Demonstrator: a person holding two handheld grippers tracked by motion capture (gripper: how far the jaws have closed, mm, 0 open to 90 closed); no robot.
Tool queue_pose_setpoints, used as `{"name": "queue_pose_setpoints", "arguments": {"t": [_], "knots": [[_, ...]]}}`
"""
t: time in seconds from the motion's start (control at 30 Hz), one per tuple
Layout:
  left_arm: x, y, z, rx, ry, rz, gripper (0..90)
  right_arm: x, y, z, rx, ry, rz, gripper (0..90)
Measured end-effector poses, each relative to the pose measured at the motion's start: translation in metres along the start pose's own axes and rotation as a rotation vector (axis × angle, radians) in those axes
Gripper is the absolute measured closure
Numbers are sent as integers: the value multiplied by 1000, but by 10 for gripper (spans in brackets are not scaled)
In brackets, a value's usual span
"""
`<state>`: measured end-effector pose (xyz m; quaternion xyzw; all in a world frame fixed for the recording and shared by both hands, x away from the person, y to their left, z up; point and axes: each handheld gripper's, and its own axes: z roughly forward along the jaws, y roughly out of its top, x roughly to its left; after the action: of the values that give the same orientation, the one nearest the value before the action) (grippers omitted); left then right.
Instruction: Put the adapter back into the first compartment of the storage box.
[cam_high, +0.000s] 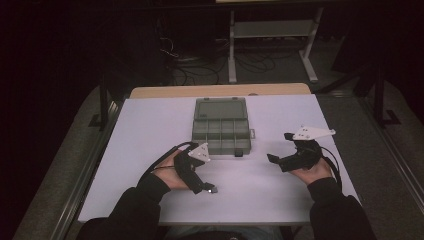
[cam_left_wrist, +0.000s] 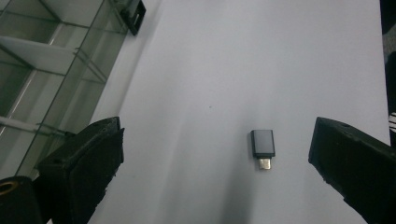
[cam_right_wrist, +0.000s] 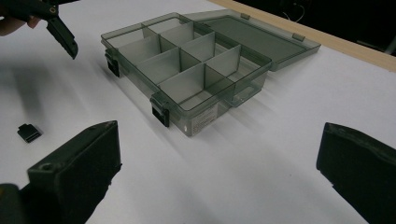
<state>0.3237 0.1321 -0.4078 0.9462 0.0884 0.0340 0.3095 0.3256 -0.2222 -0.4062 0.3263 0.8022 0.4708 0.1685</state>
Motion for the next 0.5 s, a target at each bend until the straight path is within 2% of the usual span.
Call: {"name": "queue_pose_setpoints", "arguments": {"t": [0.5], "knots": [[-7,2,8,29,-40,27,86,0,0,0,3,0,-2,0]]}}
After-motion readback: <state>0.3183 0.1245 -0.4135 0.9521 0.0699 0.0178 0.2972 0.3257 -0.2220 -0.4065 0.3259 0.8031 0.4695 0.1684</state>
